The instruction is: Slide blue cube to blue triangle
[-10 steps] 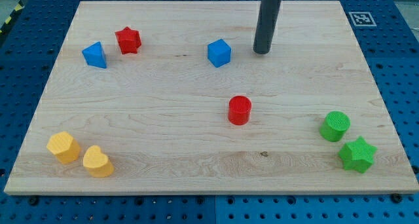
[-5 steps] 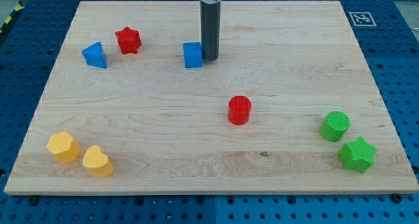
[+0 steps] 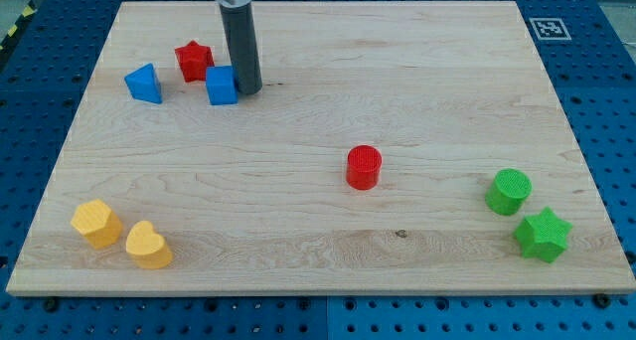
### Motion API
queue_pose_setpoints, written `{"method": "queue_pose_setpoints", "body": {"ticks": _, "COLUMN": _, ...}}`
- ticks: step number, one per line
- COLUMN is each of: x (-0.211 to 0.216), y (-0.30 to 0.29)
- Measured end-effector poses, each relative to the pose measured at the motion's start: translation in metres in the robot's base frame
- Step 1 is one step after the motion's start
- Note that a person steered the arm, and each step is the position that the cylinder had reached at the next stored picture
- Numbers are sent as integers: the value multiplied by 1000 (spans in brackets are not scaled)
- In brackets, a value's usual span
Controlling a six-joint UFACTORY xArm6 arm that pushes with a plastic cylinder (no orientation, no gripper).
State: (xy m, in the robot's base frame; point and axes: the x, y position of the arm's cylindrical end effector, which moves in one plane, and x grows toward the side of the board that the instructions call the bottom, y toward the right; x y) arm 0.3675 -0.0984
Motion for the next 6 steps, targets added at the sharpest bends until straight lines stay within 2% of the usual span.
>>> {"method": "queue_pose_setpoints", "body": {"ticks": 3, "x": 0, "y": -44}}
{"method": "queue_pose_setpoints", "body": {"ticks": 6, "x": 0, "y": -53}}
